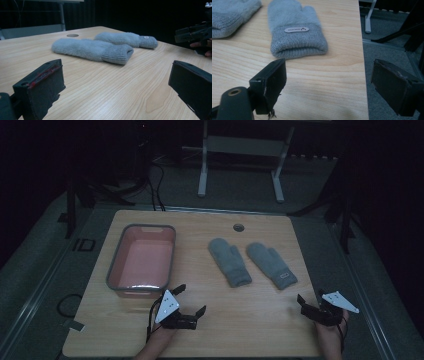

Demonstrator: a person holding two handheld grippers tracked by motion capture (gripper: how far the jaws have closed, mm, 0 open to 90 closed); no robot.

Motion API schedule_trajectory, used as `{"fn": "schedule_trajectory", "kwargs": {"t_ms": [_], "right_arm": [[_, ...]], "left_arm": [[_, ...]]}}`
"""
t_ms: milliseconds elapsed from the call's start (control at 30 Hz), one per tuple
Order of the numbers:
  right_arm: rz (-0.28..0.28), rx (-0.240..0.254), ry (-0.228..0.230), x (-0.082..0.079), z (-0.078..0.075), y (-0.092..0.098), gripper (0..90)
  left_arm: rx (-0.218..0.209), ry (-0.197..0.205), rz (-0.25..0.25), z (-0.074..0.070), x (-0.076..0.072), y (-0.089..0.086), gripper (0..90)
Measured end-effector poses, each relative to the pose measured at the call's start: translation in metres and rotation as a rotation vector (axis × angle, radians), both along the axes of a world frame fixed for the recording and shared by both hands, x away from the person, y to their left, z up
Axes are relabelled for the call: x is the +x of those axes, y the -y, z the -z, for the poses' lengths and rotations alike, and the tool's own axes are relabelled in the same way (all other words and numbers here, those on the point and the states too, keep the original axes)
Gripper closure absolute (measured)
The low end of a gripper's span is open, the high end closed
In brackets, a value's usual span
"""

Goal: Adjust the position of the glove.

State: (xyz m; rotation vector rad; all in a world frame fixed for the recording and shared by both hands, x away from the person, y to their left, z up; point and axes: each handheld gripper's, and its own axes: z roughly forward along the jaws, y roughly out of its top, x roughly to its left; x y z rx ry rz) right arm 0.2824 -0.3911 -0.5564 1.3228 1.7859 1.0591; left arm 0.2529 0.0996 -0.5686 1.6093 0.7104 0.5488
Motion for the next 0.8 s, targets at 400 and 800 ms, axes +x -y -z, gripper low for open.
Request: {"fn": "schedule_trajectory", "kwargs": {"t_ms": [400,800], "right_arm": [[-0.038,0.017,-0.028,-0.005,-0.016,-0.01,15.6],[-0.124,-0.024,-0.059,0.012,-0.039,-0.042,13.1]], "left_arm": [[0.006,0.001,0.004,0.0,0.0,0.0,0.3],[0.004,0.002,0.003,0.0,0.0,0.0,0.3]]}}
